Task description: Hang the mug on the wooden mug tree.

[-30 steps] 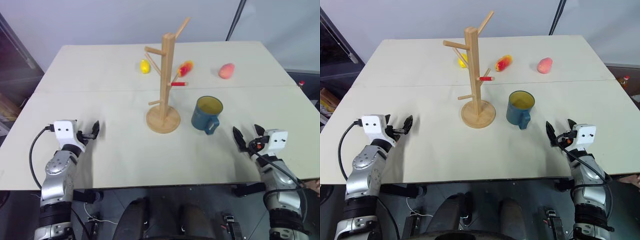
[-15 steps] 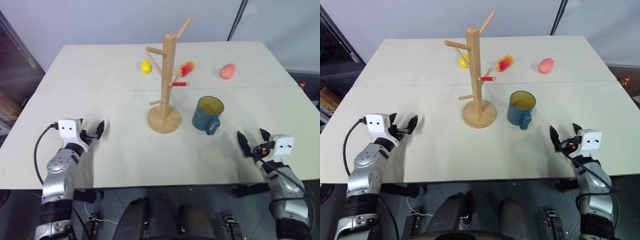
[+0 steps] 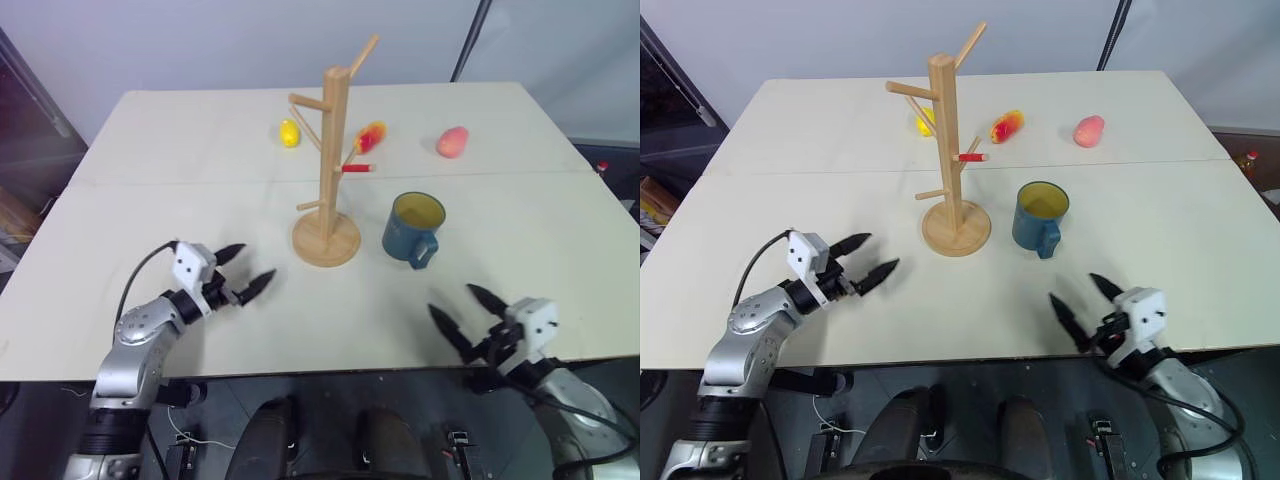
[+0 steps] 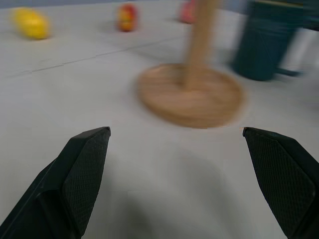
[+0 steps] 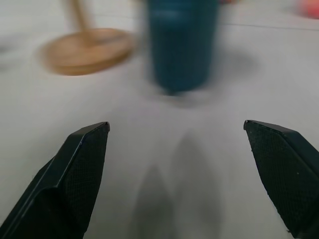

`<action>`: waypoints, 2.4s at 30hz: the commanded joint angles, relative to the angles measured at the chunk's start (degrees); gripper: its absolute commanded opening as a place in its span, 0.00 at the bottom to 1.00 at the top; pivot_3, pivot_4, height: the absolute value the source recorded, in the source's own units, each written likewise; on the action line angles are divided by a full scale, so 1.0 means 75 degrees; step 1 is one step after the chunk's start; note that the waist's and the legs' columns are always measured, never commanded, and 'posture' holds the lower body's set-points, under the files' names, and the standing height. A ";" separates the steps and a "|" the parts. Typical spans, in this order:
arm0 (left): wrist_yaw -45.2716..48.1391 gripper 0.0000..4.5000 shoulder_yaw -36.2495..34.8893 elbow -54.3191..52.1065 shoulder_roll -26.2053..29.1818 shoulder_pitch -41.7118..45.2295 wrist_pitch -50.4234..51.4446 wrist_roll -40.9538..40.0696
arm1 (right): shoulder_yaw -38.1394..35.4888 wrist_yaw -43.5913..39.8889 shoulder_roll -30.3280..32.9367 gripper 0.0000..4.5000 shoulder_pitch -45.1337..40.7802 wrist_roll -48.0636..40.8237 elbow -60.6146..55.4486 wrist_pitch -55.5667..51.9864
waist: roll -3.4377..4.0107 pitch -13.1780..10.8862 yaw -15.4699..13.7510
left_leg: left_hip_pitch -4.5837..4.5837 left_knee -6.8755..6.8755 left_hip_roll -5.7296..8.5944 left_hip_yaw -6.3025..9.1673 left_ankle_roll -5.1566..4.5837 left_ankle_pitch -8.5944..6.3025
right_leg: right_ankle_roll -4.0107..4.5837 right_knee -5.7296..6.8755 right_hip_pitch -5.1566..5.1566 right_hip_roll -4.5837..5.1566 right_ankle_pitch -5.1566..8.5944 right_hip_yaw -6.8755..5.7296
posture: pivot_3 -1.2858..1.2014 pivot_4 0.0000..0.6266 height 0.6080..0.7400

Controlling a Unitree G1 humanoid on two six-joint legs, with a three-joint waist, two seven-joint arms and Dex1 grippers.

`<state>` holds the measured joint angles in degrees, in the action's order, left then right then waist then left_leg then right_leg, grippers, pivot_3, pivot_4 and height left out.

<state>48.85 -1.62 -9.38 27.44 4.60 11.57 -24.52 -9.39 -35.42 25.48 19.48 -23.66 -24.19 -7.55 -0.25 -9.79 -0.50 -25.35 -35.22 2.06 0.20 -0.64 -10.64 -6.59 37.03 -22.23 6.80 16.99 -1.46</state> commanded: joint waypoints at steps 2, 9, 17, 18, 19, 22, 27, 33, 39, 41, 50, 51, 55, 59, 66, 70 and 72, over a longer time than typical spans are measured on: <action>0.0632 1.00 0.0535 -0.0978 0.0403 -0.0103 0.0382 -0.0155 | 0.0541 0.0205 0.0002 0.99 -0.0482 0.0340 -0.0451 -0.0245 | 0.0001 0.0001 -0.0010 | 0.0000 0.0001 0.0000 0.0001 0.0002 -0.0001 | 0.0013 -0.0005 -0.0004 0.0001 0.0006 0.0000 | 0.52 0.24 1.00; 0.0668 1.00 0.1033 -0.1562 0.0412 -0.0027 0.0646 -0.0072 | 0.1024 0.0461 -0.0375 0.99 -0.1360 0.0720 0.0146 -0.0138 | 0.0000 0.0000 -0.0028 | -0.0003 0.0001 0.0001 0.0002 -0.0002 -0.0001 | 0.0012 -0.0011 -0.0006 0.0000 0.0006 -0.0003 | 0.52 0.24 1.00; 0.0708 1.00 0.1146 -0.1515 0.0377 -0.0114 0.0529 0.0037 | 0.1003 0.0909 -0.0699 0.47 -0.1911 0.0817 0.0541 -0.0280 | 0.0000 -0.0001 -0.0019 | -0.0002 0.0000 0.0002 0.0002 -0.0004 0.0000 | 0.0009 -0.0005 0.0000 -0.0005 0.0005 -0.0005 | 0.52 0.24 1.00; 0.0709 1.00 0.1151 -0.1511 0.0371 -0.0118 0.0515 0.0037 | 0.0943 0.0988 -0.0721 0.36 -0.1939 0.0814 0.0599 -0.0266 | 0.0000 -0.0001 -0.0022 | -0.0003 0.0000 0.0002 0.0002 -0.0004 0.0001 | 0.0009 -0.0005 -0.0002 -0.0005 0.0005 -0.0005 | 0.52 0.24 1.00; 0.0707 1.00 0.1155 -0.1508 0.0367 -0.0119 0.0499 0.0035 | 0.0896 0.1041 -0.0733 0.24 -0.1952 0.0807 0.0638 -0.0257 | 0.0000 -0.0001 -0.0024 | -0.0002 0.0000 0.0002 0.0002 -0.0004 0.0001 | 0.0009 -0.0006 -0.0002 -0.0004 0.0005 -0.0005 | 0.52 0.24 1.00; 0.0726 1.00 0.1145 -0.1536 0.0369 -0.0161 0.0451 -0.0007 | 0.0835 0.1094 -0.0689 0.00 -0.1919 0.0837 0.0691 -0.0220 | 0.0000 -0.0001 -0.0026 | -0.0003 0.0000 0.0004 0.0001 -0.0004 0.0001 | 0.0008 -0.0006 0.0003 -0.0004 0.0004 -0.0005 | 0.52 0.24 1.00; 0.0717 1.00 0.1171 -0.1647 0.0356 -0.0206 0.0412 -0.0043 | 0.0727 0.1237 -0.0664 0.00 -0.1930 0.0976 0.0839 -0.0200 | 0.0000 -0.0001 -0.0012 | -0.0002 0.0000 0.0004 0.0001 -0.0004 0.0001 | 0.0008 -0.0003 0.0003 -0.0006 0.0004 -0.0005 | 0.52 0.24 1.00; 0.0636 1.00 0.1240 -0.1703 0.0254 -0.0114 0.0408 -0.0027 | 0.0507 0.1553 -0.0762 0.00 -0.2096 0.1047 0.1060 -0.0125 | 0.0000 -0.0001 -0.0019 | -0.0002 -0.0001 0.0004 0.0001 -0.0005 0.0001 | 0.0008 -0.0003 0.0003 -0.0006 0.0004 -0.0006 | 0.52 0.24 1.00; 0.0515 1.00 0.1289 -0.1841 0.0208 0.0033 0.0577 -0.0060 | 0.0096 0.1994 -0.0828 0.00 -0.2258 0.1136 0.1359 -0.0006 | 0.0000 -0.0001 -0.0023 | -0.0002 -0.0001 0.0004 0.0001 -0.0005 0.0001 | 0.0007 -0.0003 0.0005 -0.0008 0.0004 -0.0006 | 0.52 0.24 1.00; 0.0482 1.00 0.1293 -0.1847 0.0196 0.0101 0.0623 -0.0078 | 0.0001 0.2098 -0.0832 0.00 -0.2298 0.1182 0.1444 0.0029 | 0.0000 -0.0001 -0.0018 | -0.0002 -0.0001 0.0004 0.0001 -0.0005 0.0001 | 0.0007 -0.0002 0.0005 -0.0009 0.0004 -0.0007 | 0.52 0.24 1.00; 0.0411 1.00 0.1307 -0.1804 0.0113 0.0245 0.0676 -0.0054 | -0.0050 0.1979 -0.0704 0.00 -0.2209 0.1266 0.1497 0.0117 | 0.0000 -0.0001 -0.0017 | -0.0002 -0.0002 0.0005 0.0000 -0.0007 0.0002 | 0.0000 0.0001 0.0006 -0.0015 0.0000 -0.0012 | 0.52 0.24 1.00; 0.0406 1.00 0.1312 -0.1798 0.0105 0.0250 0.0672 -0.0045 | -0.0023 0.1880 -0.0659 0.00 -0.2128 0.1269 0.1454 0.0142 | 0.0000 -0.0001 -0.0020 | -0.0002 -0.0002 0.0005 0.0000 -0.0006 0.0002 | -0.0002 0.0001 0.0006 -0.0015 -0.0001 -0.0012 | 0.52 0.24 1.00; 0.0386 1.00 0.1317 -0.1783 0.0093 0.0264 0.0663 -0.0025 | -0.0021 0.1710 -0.0637 0.29 -0.1758 0.1221 0.1236 0.0142 | 0.0000 -0.0001 -0.0023 | -0.0002 -0.0002 0.0005 0.0000 -0.0007 0.0002 | -0.0006 0.0001 0.0008 -0.0016 -0.0002 -0.0017 | 0.52 0.24 1.00; 0.0393 1.00 0.1314 -0.1791 0.0093 0.0254 0.0669 -0.0027 | -0.0002 0.1861 -0.0826 0.74 -0.1340 0.1272 0.0980 0.0149 | 0.0000 -0.0001 -0.0009 | -0.0001 -0.0002 0.0005 0.0000 -0.0007 0.0002 | -0.0004 0.0001 0.0007 -0.0015 -0.0002 -0.0017 | 0.52 0.24 1.00; 0.0440 1.00 0.1344 -0.1757 0.0074 0.0280 0.0653 -0.0035 | 0.0001 0.2912 -0.1401 0.74 -0.1593 0.1829 0.1056 0.0197 | 0.0001 -0.0001 -0.0007 | -0.0001 -0.0002 0.0004 0.0000 -0.0006 0.0002 | 0.0004 0.0003 0.0004 -0.0014 0.0003 -0.0013 | 0.52 0.24 1.00; 0.0459 1.00 0.1301 -0.1783 0.0083 0.0299 0.0671 -0.0077 | -0.0141 0.3347 -0.1617 0.74 -0.1884 0.1954 0.1277 0.0218 | 0.0001 -0.0001 -0.0020 | -0.0001 -0.0002 0.0004 0.0000 -0.0006 0.0002 | 0.0004 0.0002 0.0004 -0.0014 0.0003 -0.0010 | 0.52 0.24 1.00; 0.0453 1.00 0.1271 -0.1805 0.0091 0.0287 0.0676 -0.0092 | -0.0181 0.3413 -0.1600 0.74 -0.1987 0.2009 0.1381 0.0226 | 0.0001 -0.0001 -0.0020 | -0.0001 -0.0002 0.0005 0.0000 -0.0006 0.0002 | 0.0004 0.0002 0.0004 -0.0014 0.0003 -0.0011 | 0.52 0.24 1.00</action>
<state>52.24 8.31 -21.08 28.05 6.40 17.01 -24.39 -9.53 -10.62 13.51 5.14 -8.99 -13.56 -7.03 -0.24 -9.80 -0.65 -25.36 -35.23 2.10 0.20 -0.69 -10.62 -6.56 37.05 -22.19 6.69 17.01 -1.55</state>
